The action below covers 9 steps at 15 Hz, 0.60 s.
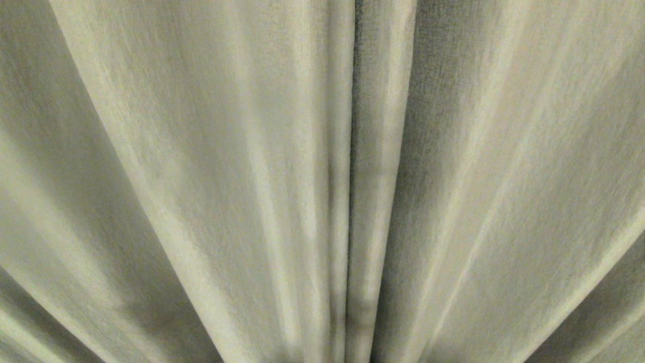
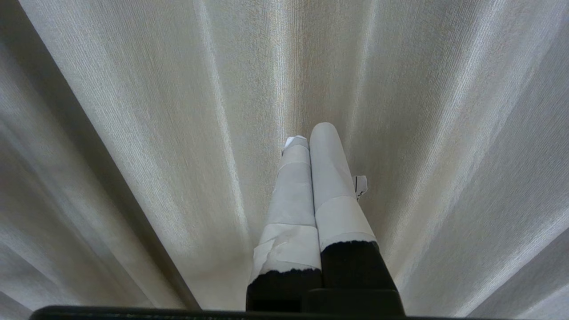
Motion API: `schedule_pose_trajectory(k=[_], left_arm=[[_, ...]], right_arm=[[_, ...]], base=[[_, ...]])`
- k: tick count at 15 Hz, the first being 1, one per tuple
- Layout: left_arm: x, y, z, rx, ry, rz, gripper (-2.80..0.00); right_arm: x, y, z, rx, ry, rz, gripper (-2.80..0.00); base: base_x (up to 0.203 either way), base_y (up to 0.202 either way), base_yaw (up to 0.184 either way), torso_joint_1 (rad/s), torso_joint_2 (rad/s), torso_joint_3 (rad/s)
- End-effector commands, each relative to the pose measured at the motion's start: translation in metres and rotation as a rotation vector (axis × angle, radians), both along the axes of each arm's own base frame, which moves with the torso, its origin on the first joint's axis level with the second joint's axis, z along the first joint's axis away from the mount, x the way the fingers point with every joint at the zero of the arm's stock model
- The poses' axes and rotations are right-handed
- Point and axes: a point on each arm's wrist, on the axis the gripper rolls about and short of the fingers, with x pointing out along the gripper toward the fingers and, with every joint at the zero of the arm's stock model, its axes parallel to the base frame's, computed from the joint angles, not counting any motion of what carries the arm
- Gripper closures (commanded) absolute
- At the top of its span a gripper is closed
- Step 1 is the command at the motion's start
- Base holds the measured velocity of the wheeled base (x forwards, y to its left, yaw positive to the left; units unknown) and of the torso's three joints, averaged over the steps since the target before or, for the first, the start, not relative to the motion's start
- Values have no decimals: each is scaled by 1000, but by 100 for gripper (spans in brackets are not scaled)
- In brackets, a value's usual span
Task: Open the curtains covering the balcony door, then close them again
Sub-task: Pull the outer curtains open on both sides
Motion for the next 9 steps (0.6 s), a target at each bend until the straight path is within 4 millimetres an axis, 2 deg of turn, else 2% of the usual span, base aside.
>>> schedule_pose_trajectory(k=[1,9], left_arm=[[0,0,0,0,-1,1,0],[0,0,0,0,-1,1,0]], right_arm=[[0,0,0,0,-1,0,0],[0,0,0,0,0,0,0]], base=[[0,0,0,0,0,0],[0,0,0,0,0,0]])
